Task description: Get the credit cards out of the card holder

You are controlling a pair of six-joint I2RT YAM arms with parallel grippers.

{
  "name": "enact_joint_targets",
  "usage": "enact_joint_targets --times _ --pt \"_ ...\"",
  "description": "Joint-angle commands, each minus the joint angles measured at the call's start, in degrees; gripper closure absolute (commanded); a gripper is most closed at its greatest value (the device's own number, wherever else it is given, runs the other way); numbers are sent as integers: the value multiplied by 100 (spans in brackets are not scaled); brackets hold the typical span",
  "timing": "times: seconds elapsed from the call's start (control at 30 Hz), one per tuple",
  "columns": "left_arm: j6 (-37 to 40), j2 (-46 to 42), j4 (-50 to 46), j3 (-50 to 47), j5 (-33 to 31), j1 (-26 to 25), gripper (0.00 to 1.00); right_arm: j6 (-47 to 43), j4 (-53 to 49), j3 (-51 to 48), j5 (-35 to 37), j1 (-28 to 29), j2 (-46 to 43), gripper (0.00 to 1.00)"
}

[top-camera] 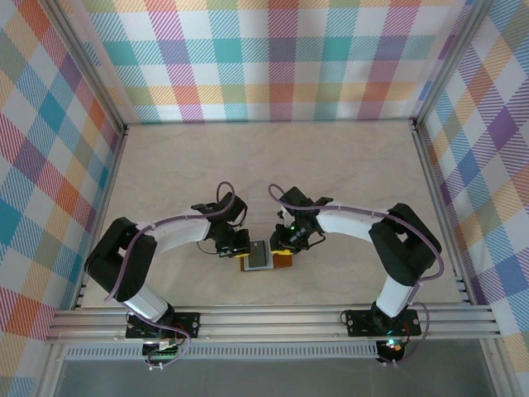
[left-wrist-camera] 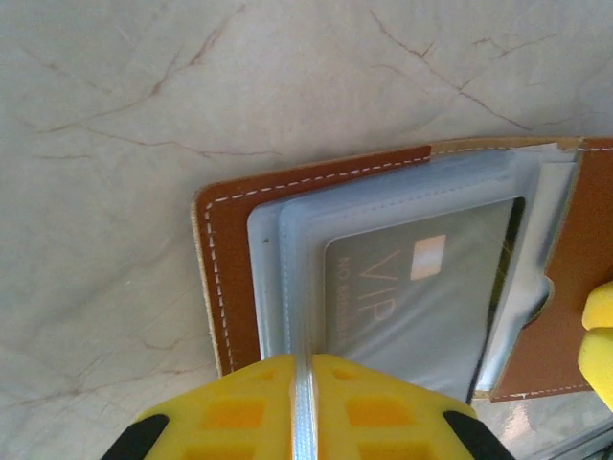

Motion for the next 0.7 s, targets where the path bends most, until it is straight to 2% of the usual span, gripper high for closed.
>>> enact_joint_targets --times 0.0,0.17,0.43,0.53,0.67 --pt "108 116 158 -168 186 46 88 -88 -7 -119 327 0 58 74" --pt "134 114 53 -158 96 52 89 63 237 -208 132 -1 4 79" --pt "152 -580 -496 142 -138 51 87 268 869 -219 -349 0 -358 79" --pt "201 -480 -548 319 16 48 86 264 1115 -192 -541 0 -295 80" --pt "190 -155 -434 356 167 24 86 147 950 7 -619 -4 -35 77"
